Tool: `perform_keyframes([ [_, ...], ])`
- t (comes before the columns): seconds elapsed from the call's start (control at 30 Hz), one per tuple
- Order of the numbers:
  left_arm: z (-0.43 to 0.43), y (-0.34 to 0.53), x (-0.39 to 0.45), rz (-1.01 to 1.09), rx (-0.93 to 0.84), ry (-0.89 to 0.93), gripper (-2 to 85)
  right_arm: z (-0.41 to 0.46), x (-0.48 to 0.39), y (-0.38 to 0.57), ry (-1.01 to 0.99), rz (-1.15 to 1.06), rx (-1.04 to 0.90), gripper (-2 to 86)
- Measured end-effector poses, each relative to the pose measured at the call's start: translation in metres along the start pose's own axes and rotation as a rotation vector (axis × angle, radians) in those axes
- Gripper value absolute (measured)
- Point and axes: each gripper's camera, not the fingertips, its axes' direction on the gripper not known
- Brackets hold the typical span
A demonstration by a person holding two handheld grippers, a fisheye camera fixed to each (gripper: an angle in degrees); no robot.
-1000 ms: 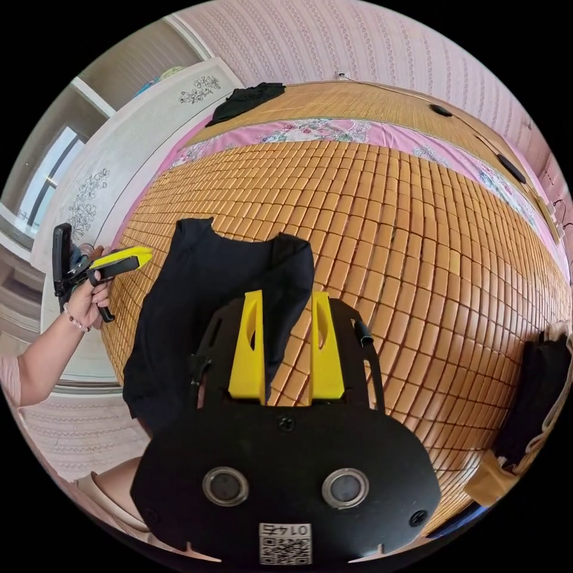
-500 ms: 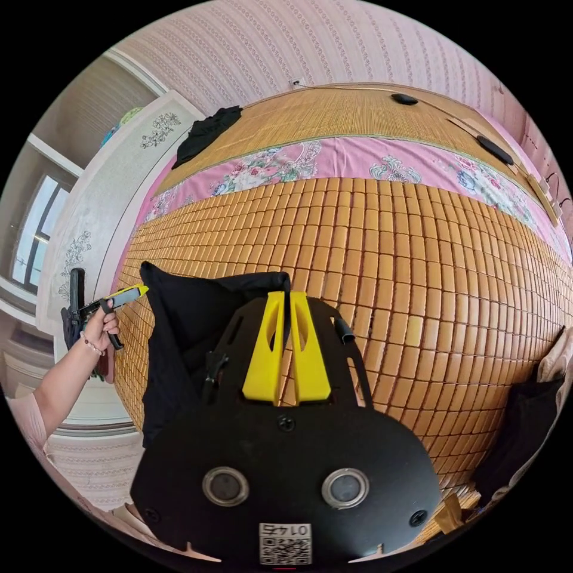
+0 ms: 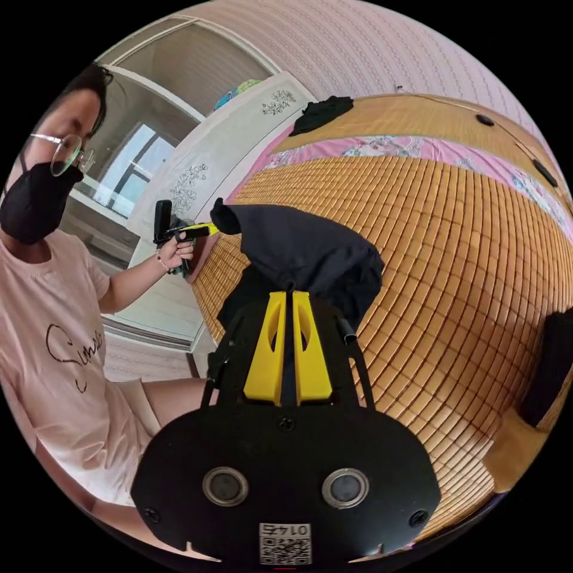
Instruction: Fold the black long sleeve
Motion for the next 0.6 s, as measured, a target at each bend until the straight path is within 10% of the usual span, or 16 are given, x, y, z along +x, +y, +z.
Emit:
perform_keyframes([
  [0.6, 0.064, 0.184, 0.027, -0.019, -0.482, -0.236, -0.7, 0.125, -0.051, 0.118, 0.262, 0.077, -0.580, -0.2],
])
